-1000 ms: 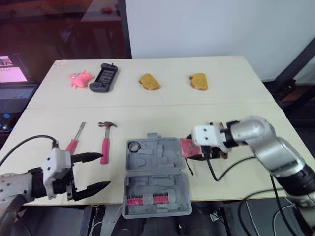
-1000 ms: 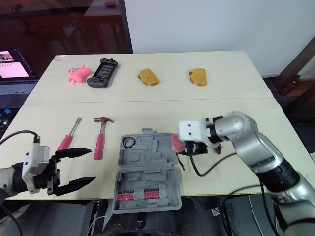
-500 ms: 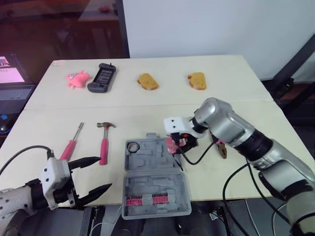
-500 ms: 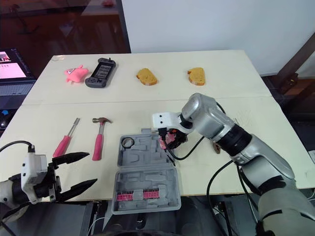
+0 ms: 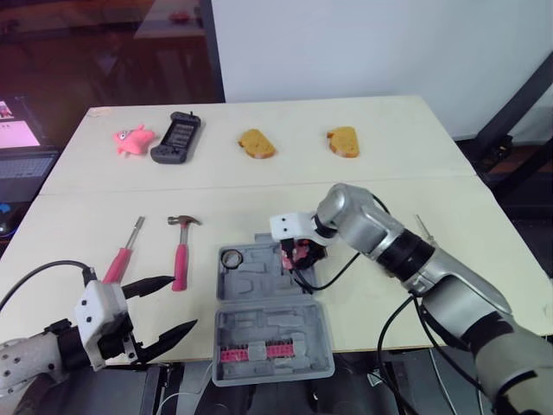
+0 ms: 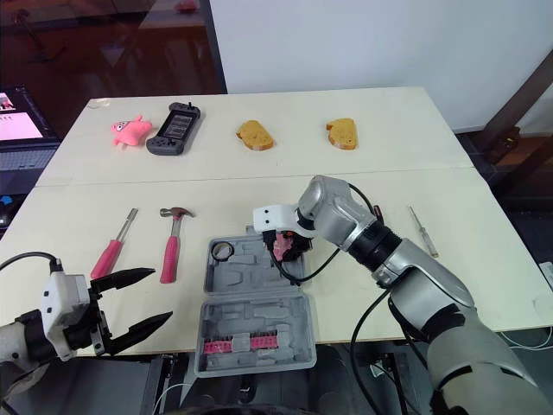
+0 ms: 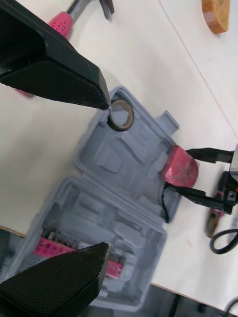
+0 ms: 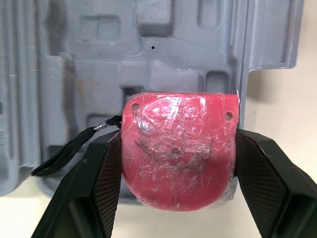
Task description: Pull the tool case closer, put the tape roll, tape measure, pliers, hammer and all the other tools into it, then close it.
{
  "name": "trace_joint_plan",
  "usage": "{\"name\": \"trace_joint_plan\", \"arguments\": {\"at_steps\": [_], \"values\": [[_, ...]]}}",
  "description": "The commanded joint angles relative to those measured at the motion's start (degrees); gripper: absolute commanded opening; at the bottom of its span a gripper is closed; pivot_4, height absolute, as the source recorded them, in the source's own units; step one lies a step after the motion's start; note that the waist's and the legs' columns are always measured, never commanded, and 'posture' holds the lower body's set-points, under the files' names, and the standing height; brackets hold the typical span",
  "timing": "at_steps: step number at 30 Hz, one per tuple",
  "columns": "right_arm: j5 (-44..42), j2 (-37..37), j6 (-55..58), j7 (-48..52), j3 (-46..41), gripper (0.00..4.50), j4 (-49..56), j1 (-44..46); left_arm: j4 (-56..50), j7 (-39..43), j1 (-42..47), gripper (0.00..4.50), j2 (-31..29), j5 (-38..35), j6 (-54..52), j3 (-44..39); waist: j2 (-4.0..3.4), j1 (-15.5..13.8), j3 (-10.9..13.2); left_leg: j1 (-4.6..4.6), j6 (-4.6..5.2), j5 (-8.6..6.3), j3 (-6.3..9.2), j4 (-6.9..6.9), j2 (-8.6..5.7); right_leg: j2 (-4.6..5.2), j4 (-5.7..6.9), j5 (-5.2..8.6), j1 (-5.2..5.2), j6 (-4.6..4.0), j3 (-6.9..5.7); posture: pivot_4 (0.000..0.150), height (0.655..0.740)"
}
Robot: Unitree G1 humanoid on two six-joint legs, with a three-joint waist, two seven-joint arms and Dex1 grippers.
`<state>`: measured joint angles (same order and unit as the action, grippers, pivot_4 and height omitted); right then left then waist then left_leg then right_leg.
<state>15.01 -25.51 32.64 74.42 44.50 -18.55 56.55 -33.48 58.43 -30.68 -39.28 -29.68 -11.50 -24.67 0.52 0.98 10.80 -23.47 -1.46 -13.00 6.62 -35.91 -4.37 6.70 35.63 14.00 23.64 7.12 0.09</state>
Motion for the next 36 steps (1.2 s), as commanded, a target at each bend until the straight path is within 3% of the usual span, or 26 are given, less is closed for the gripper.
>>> {"name": "trace_joint_plan", "arguments": {"at_steps": [1, 15, 17, 19, 29, 32, 36], "values": [[1.4, 0.8, -1.1, -0.8, -0.8, 2.81, -1.0, 0.7, -1.6, -0.7, 0.6, 4.5, -0.2, -0.2, 0.7, 0.2, 0.0, 0.0, 0.0, 0.0, 0.0, 0.0, 0.0, 0.0, 0.0, 0.0, 0.03, 0.0, 0.01, 0.01, 0.0, 0.15, 0.74], [2.5, 1.2, -2.1, -3.0, -2.5, 2.81, -1.2, -0.1, 0.3, -0.2, 3.8, 4.5, -1.1, 0.9, 0.5, 2.5, 0.0, 0.0, 0.0, 0.05, -0.11, 0.05, 0.02, -0.03, 0.0, 0.0, 0.42, -0.01, 0.11, 0.02, 0.01, 0.15, 0.74], [2.8, 0.7, -1.6, -2.6, -2.6, 3.86, -0.1, 0.3, 0.6, 0.1, 4.2, 4.5, -1.2, 0.9, 0.5, 3.3, 0.0, 0.0, 0.0, 0.05, -0.12, 0.06, 0.03, -0.04, 0.0, -0.01, 0.45, -0.01, 0.12, 0.02, 0.01, 0.15, 0.74], [2.9, 0.2, -1.1, -2.0, -2.7, 4.42, 1.1, 0.4, 0.7, 0.4, 4.4, 4.5, -1.2, 0.5, 0.2, 3.7, 0.0, 0.0, 0.0, 0.05, -0.13, 0.06, 0.02, -0.03, 0.0, -0.01, 0.45, -0.01, 0.13, 0.02, 0.01, 0.15, 0.74], [-2.4, -4.5, 6.0, 1.1, -11.3, 4.42, 12.7, 0.4, 1.8, 0.2, 6.6, 4.5, -0.8, 1.1, 0.9, 6.5, -0.01, -0.1, 0.0, 0.03, -0.13, 0.06, 0.02, -0.01, 0.0, 0.0, 0.44, -0.01, 0.16, 0.02, 0.02, 0.15, 0.74], [-9.4, -5.3, 11.1, 1.4, -19.3, 4.42, 17.3, -2.5, 1.7, 0.4, 8.2, 4.5, -0.2, -0.9, 1.0, 6.6, -0.01, -0.1, 0.0, 0.03, -0.13, 0.06, 0.02, 0.01, 0.01, -0.01, 0.44, -0.01, 0.16, 0.03, 0.02, 0.15, 0.74], [-13.4, -7.1, 6.7, -2.7, -27.0, 4.42, 21.5, -8.3, 1.3, 1.2, 9.2, 4.5, 0.1, -3.1, 0.7, 6.7, 0.01, -0.4, 0.0, 0.02, -0.13, 0.06, 0.04, -0.02, 0.0, 0.03, 0.4, -0.02, 0.1, 0.03, 0.01, 0.15, 0.74]]}}
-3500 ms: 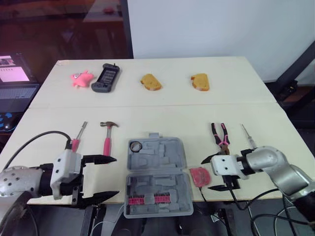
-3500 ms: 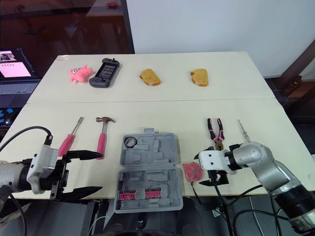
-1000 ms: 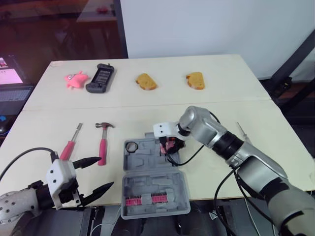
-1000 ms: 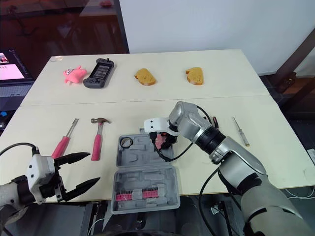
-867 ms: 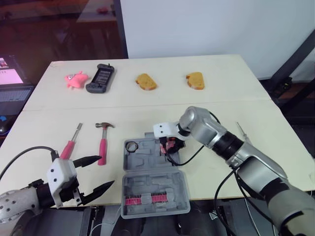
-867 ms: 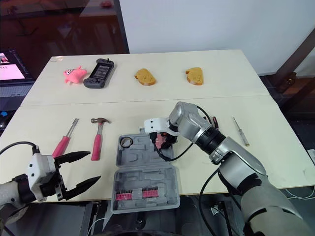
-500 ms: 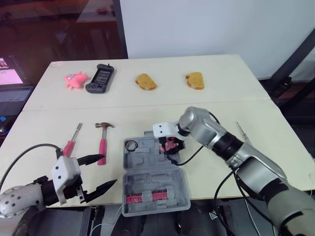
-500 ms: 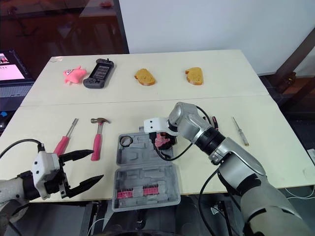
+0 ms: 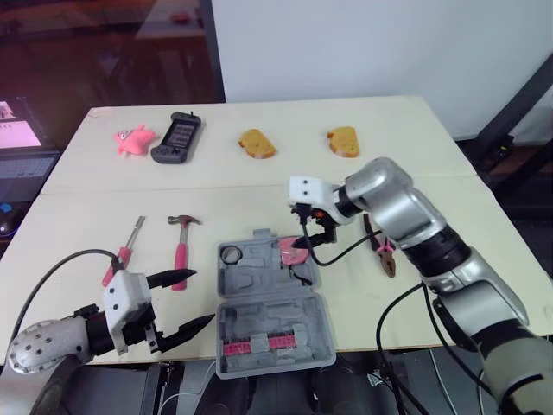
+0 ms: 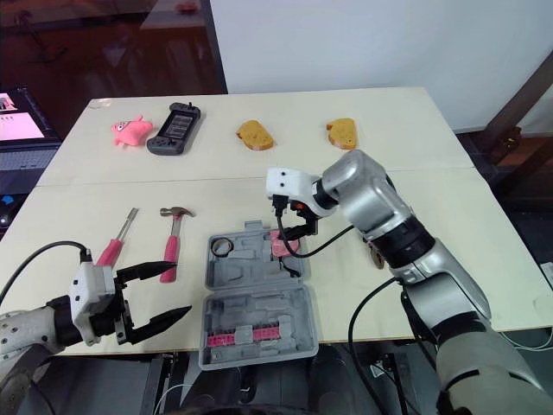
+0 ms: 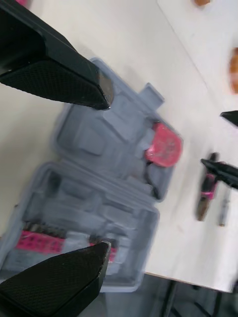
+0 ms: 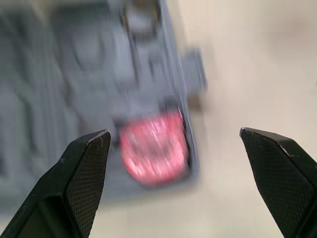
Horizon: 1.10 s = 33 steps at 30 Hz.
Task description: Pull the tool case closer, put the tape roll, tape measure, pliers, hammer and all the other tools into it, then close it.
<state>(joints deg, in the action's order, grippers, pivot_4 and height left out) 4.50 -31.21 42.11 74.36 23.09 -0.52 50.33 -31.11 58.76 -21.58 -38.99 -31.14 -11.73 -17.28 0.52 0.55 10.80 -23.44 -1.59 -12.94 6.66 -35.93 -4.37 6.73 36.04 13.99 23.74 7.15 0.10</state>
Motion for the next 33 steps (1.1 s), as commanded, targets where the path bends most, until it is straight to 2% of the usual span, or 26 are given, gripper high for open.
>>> {"name": "trace_joint_plan", "arguments": {"at_steps": [1, 4, 5, 7, 10, 17, 20, 26, 29, 33], "values": [[-4.1, -1.8, -2.5, -2.4, -6.3, 4.42, 4.0, -2.7, -0.8, 1.1, 0.2, 4.5, -0.5, -1.6, 0.9, -0.6, 0.0, 0.1, 0.0, 0.0, 0.0, 0.0, -0.01, -0.02, 0.0, 0.01, 0.0, 0.0, -0.02, 0.0, 0.0, 0.15, 0.74], [-11.5, -2.1, 1.4, 0.8, -8.9, 4.42, 7.6, -5.0, 0.4, 2.1, 1.6, 4.5, -1.8, -1.8, 0.4, -0.5, -0.01, 0.2, 0.0, 0.0, 0.01, 0.0, -0.04, -0.03, 0.01, -0.01, 0.02, 0.01, 0.0, -0.01, 0.02, 0.15, 0.74], [-12.5, -2.1, 1.9, 0.5, -9.1, 4.18, 8.2, -5.4, 0.8, 2.4, 2.1, 4.5, -2.2, -1.9, 0.3, -0.6, -0.01, 0.3, 0.0, 0.01, 0.01, 0.0, -0.04, -0.02, 0.03, -0.01, 0.03, 0.01, 0.01, -0.01, 0.02, 0.15, 0.74], [-12.9, -2.8, -2.2, -0.1, -9.1, 3.58, 9.8, -7.7, 1.8, 3.0, 3.8, 4.5, -3.0, -2.1, 0.0, -0.7, -0.01, 0.3, 0.0, 0.01, 0.01, 0.0, -0.04, 0.01, 0.07, -0.06, 0.03, 0.01, 0.03, -0.02, 0.02, 0.15, 0.74], [-12.0, -3.1, -10.0, -2.4, -8.6, 2.11, 10.5, -10.7, 2.6, 3.8, 5.3, 4.5, -3.9, -2.9, -0.4, -0.7, 0.0, 0.2, 0.0, 0.01, 0.01, 0.0, -0.05, 0.01, 0.05, -0.03, 0.0, 0.01, 0.02, -0.01, 0.02, 0.15, 0.74], [-9.2, -3.4, -19.6, -5.2, -6.1, 2.11, 3.0, -13.9, 3.0, 4.6, 5.9, 4.5, -4.6, -3.3, -0.7, -0.6, 0.0, 0.2, 0.0, 0.01, 0.01, 0.0, -0.05, -0.03, 0.05, -0.03, 0.01, 0.01, -0.01, -0.01, 0.02, 0.15, 0.74], [-9.1, -2.0, -24.6, -7.1, -6.6, 1.27, 0.2, -14.6, 2.9, 5.1, 6.0, 4.5, -5.2, -3.6, -1.0, -1.3, 0.0, 0.2, 0.0, 0.01, 0.01, 0.0, -0.06, -0.03, 0.04, -0.03, 0.01, 0.01, 0.0, -0.01, 0.02, 0.15, 0.74], [-9.0, -0.1, -29.7, -10.2, -7.0, 1.27, -2.3, -16.7, 3.1, 5.2, 5.8, 4.5, -6.1, -4.1, -1.1, -2.2, 0.0, 0.2, 0.0, 0.01, 0.01, 0.0, -0.05, 0.0, 0.05, -0.04, 0.01, 0.01, 0.01, -0.01, 0.02, 0.15, 0.74], [-6.5, 1.4, -31.2, -16.0, -7.3, 1.27, -6.0, -17.7, 2.7, 5.0, 5.4, 4.5, -6.0, -4.1, -1.2, -2.3, 0.0, 0.2, 0.0, 0.02, 0.01, 0.0, -0.05, -0.02, 0.05, -0.04, 0.02, 0.01, -0.01, -0.01, 0.02, 0.15, 0.74], [-6.9, 3.2, -36.0, -12.9, -5.6, 1.27, -15.0, -16.4, 2.4, 4.7, 5.0, 4.5, -5.9, -3.8, -0.9, -2.4, 0.0, 0.3, 0.0, 0.03, 0.01, 0.0, -0.05, -0.03, 0.05, -0.04, 0.01, 0.01, -0.02, -0.01, 0.02, 0.15, 0.74]]}}
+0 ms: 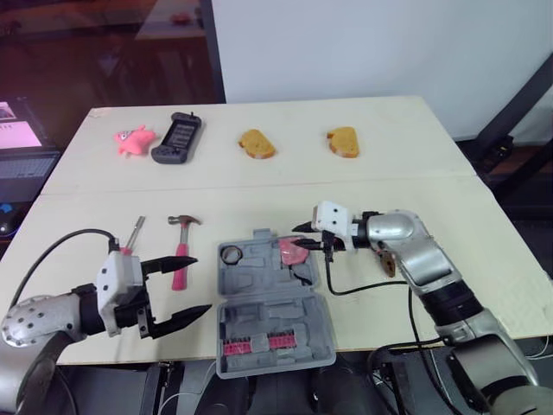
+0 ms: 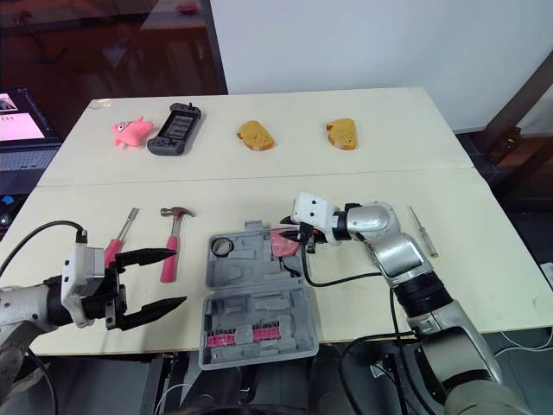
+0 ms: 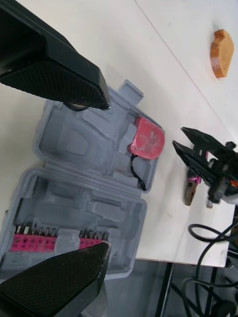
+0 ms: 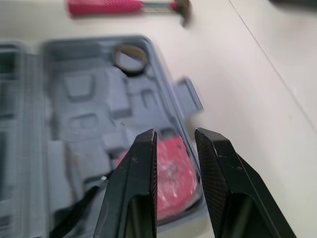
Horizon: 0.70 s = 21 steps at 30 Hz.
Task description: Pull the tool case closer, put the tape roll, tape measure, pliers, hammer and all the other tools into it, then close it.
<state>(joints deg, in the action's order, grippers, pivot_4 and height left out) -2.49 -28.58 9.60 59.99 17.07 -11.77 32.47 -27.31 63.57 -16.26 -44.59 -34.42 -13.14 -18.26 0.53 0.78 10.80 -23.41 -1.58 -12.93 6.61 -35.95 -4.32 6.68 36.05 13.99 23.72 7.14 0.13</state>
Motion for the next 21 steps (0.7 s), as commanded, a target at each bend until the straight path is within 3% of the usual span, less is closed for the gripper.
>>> {"name": "trace_joint_plan", "arguments": {"at_steps": [1, 11, 17, 21], "values": [[-0.2, 0.9, -3.3, 2.4, 0.5, 1.27, -5.6, 1.5, -1.5, -0.2, -0.4, 4.5, -0.2, -0.5, 0.5, -1.4, 0.0, 0.0, 0.0, 0.0, 0.0, 0.0, 0.0, 0.0, 0.0, -0.01, 0.0, 0.0, 0.0, 0.0, 0.0, 0.15, 0.74], [2.3, 4.1, -11.0, 1.4, 0.9, 1.27, -24.2, -0.9, -3.5, -0.8, -3.0, 4.5, -0.6, -1.0, -0.2, -3.8, 0.04, 0.1, -0.1, 0.28, 0.0, 0.0, 0.01, 0.04, 0.0, -0.05, -0.03, 0.1, -0.32, -0.17, -0.01, 0.15, 0.74], [3.4, 5.8, -16.5, 3.0, 1.1, 1.27, -31.9, -1.5, -4.3, -1.0, -4.4, 4.5, -0.8, -1.5, -1.6, -4.7, 0.21, 0.2, -0.5, 1.15, -0.01, -0.02, 0.0, 0.32, 0.06, -0.05, -0.16, 0.29, -1.11, -0.42, 0.02, 0.15, 0.74], [-1.2, 6.7, -19.6, 4.1, -3.5, 1.27, -30.8, 0.1, -4.3, -2.4, -4.6, 4.5, -0.7, -4.0, -4.9, -5.9, 0.34, 0.2, -0.7, 1.2, -0.01, -0.02, 0.02, 0.39, 0.07, -0.06, -0.15, 0.31, -1.11, -0.42, 0.02, 0.15, 0.74]]}}
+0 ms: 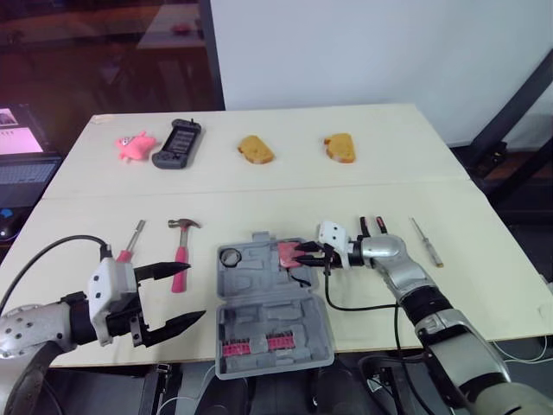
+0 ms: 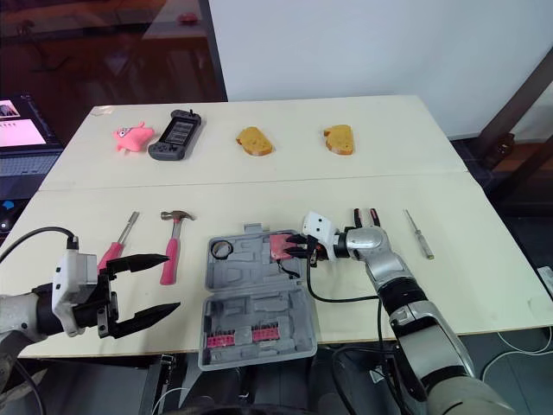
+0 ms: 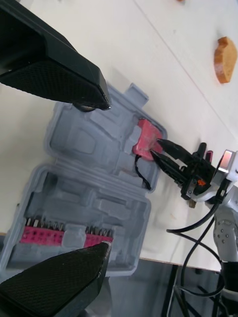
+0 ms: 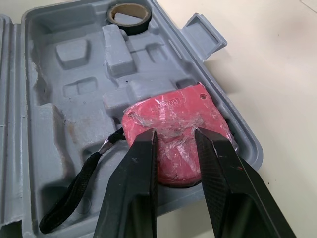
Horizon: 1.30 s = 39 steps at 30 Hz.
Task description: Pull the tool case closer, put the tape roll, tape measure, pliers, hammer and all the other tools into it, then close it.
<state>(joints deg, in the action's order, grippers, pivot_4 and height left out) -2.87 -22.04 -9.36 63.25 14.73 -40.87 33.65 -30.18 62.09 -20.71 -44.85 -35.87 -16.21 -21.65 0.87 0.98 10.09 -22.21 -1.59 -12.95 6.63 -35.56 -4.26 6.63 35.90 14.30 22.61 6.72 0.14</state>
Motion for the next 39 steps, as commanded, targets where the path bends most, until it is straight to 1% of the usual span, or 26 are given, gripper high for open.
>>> {"name": "trace_joint_plan", "arguments": {"at_steps": [1, 3, 6, 7, 8, 9, 11, 12, 14, 18, 20, 23, 26, 29, 35, 37, 39], "values": [[-1.9, 0.3, -0.7, 1.1, -2.3, 1.27, -0.7, -0.8, -1.3, -1.2, -0.1, 4.5, -0.4, -2.9, -2.4, -2.7, -0.03, -0.1, 0.0, 0.0, 0.0, 0.0, 0.0, 0.0, 0.0, 0.0, 0.0, 0.0, 0.01, 0.0, 0.0, 0.15, 0.74], [-6.4, 0.0, 3.3, 2.9, -5.3, 1.27, 3.8, -0.4, -0.3, -1.6, 0.4, 4.5, -0.3, -3.5, -3.4, -2.8, -0.07, -0.1, 0.0, -0.07, 0.0, 0.0, 0.0, 0.0, 0.0, 0.0, 0.01, 0.0, 0.07, 0.0, 0.01, 0.15, 0.74], [-10.5, -2.7, 9.0, 4.4, -8.2, 2.04, 13.2, -1.0, 2.8, -2.1, 2.1, 4.5, 0.9, -4.2, -3.3, -3.5, -0.36, -0.2, 0.2, -0.26, 0.01, 0.01, -0.03, 0.0, -0.01, 0.0, 0.06, -0.01, 0.33, 0.01, 0.07, 0.15, 0.74], [-11.6, -4.5, 11.2, 4.3, -9.5, 2.43, 17.1, -1.6, 4.8, -2.1, 2.7, 4.5, 1.7, -4.4, -2.5, -4.4, -0.41, -0.2, 0.3, -0.32, 0.01, 0.01, -0.05, 0.0, -0.01, 0.01, 0.09, -0.01, 0.4, 0.02, 0.09, 0.15, 0.74], [-12.4, -6.0, 12.9, 3.9, -10.6, 2.98, 20.3, -2.2, 6.5, -1.8, 2.9, 4.5, 2.1, -3.9, -1.6, -4.9, -0.45, -0.2, 0.3, -0.33, 0.01, 0.01, -0.07, 0.0, -0.01, 0.01, 0.12, -0.02, 0.46, 0.02, 0.13, 0.15, 0.74], [-13.4, -7.4, 14.6, 3.4, -11.9, 3.39, 23.3, -3.1, 7.9, -1.2, 2.6, 4.5, 2.3, -2.9, -0.3, -5.4, -0.47, -0.3, 0.3, -0.34, 0.0, 0.01, -0.08, 0.0, -0.01, 0.01, 0.13, -0.02, 0.47, 0.02, 0.13, 0.15, 0.74], [-15.8, -11.0, 19.4, 1.5, -16.0, 4.34, 28.3, -5.7, 10.4, -0.5, 1.9, 4.5, 3.1, -1.8, 1.9, -6.6, -0.43, -0.3, 0.3, -0.37, 0.0, 0.0, -0.08, 0.05, -0.01, 0.02, 0.11, -0.01, 0.5, 0.03, 0.13, 0.15, 0.74], [-17.1, -12.9, 22.1, 1.0, -18.1, 4.43, 30.5, -7.6, 12.0, 0.0, 1.4, 4.5, 3.4, -1.0, 3.6, -7.5, -0.41, -0.4, 0.3, -0.37, 0.0, 0.0, -0.08, 0.09, -0.01, 0.03, 0.09, -0.01, 0.5, 0.03, 0.13, 0.15, 0.74], [-19.3, -15.7, 25.9, 0.3, -21.2, 4.43, 33.2, -10.8, 15.1, 0.9, 0.5, 4.5, 3.4, -0.1, 5.8, -9.1, -0.39, -0.5, 0.3, -0.39, 0.0, 0.0, -0.1, 0.18, -0.02, 0.11, 0.0, 0.01, 0.51, 0.02, 0.13, 0.15, 0.74], [-21.6, -22.1, 26.7, 0.6, -30.4, 4.43, 34.7, -21.1, 24.4, 2.0, -2.3, 4.5, 3.6, -0.6, 8.9, -16.6, -0.39, -0.5, 0.3, -0.46, 0.0, 0.0, -0.14, 0.25, -0.01, 0.14, -0.18, 0.02, 0.54, -0.01, 0.14, 0.15, 0.74], [-23.5, -23.7, 28.3, 0.7, -34.1, 4.43, 35.0, -25.1, 28.5, 3.1, -3.6, 4.5, 4.1, -0.2, 11.6, -19.4, -0.42, -0.3, 0.3, -0.52, 0.01, 0.0, -0.19, 0.3, -0.01, 0.15, -0.36, 0.02, 0.55, -0.01, 0.14, 0.15, 0.74], [-24.2, -25.5, 27.2, 0.8, -39.3, 4.43, 33.1, -30.5, 36.1, 4.7, -5.8, 4.5, 4.7, 1.1, 16.8, -22.8, -0.42, -0.2, 0.3, -0.53, 0.02, -0.01, -0.29, 0.31, 0.04, 0.17, -0.48, 0.0, 0.55, -0.01, 0.19, 0.15, 0.74], [-22.9, -26.7, 23.1, 0.9, -43.4, 4.43, 27.3, -34.2, 43.2, 4.2, -5.4, 4.5, 4.4, 0.7, 18.8, -25.7, -0.38, -0.3, 0.3, -0.53, 0.03, -0.03, -0.33, 0.34, 0.11, 0.2, -0.56, 0.0, 0.55, -0.02, 0.19, 0.15, 0.74], [-22.7, -27.5, 21.1, 0.9, -44.5, 4.43, 23.9, -34.4, 45.7, 4.1, -4.9, 4.5, 4.1, 0.1, 19.1, -26.6, -0.37, -0.4, 0.3, -0.55, 0.0, -0.04, -0.33, 0.32, 0.1, 0.22, -0.58, 0.0, 0.54, -0.02, 0.19, 0.15, 0.74], [-23.4, -27.6, 22.5, -0.3, -43.8, 4.43, 25.8, -32.4, 44.3, 4.3, -4.7, 4.5, 4.1, -0.7, 18.1, -26.5, -0.39, -0.3, 0.3, -0.54, -0.09, -0.1, -0.33, 0.34, 0.14, 0.24, -0.58, -0.01, 0.55, -0.03, 0.19, 0.15, 0.74], [-24.3, -27.0, 24.6, -1.0, -43.3, 4.43, 27.7, -31.8, 44.1, 5.3, -3.9, 4.5, 3.3, -0.6, 17.0, -25.0, -0.4, -0.3, 0.3, -0.61, 0.01, -0.04, -0.32, 0.37, 0.15, 0.23, -0.58, -0.01, 0.63, -0.03, 0.19, 0.15, 0.74], [-24.9, -26.7, 26.2, -1.2, -42.4, 4.43, 29.3, -31.4, 40.9, 6.8, -3.4, 4.5, 2.2, -0.1, 14.9, -21.8, -0.4, -0.4, 0.3, -0.65, 0.02, -0.03, -0.32, 0.37, 0.14, 0.21, -0.58, -0.01, 0.68, -0.03, 0.18, 0.15, 0.74]]}}
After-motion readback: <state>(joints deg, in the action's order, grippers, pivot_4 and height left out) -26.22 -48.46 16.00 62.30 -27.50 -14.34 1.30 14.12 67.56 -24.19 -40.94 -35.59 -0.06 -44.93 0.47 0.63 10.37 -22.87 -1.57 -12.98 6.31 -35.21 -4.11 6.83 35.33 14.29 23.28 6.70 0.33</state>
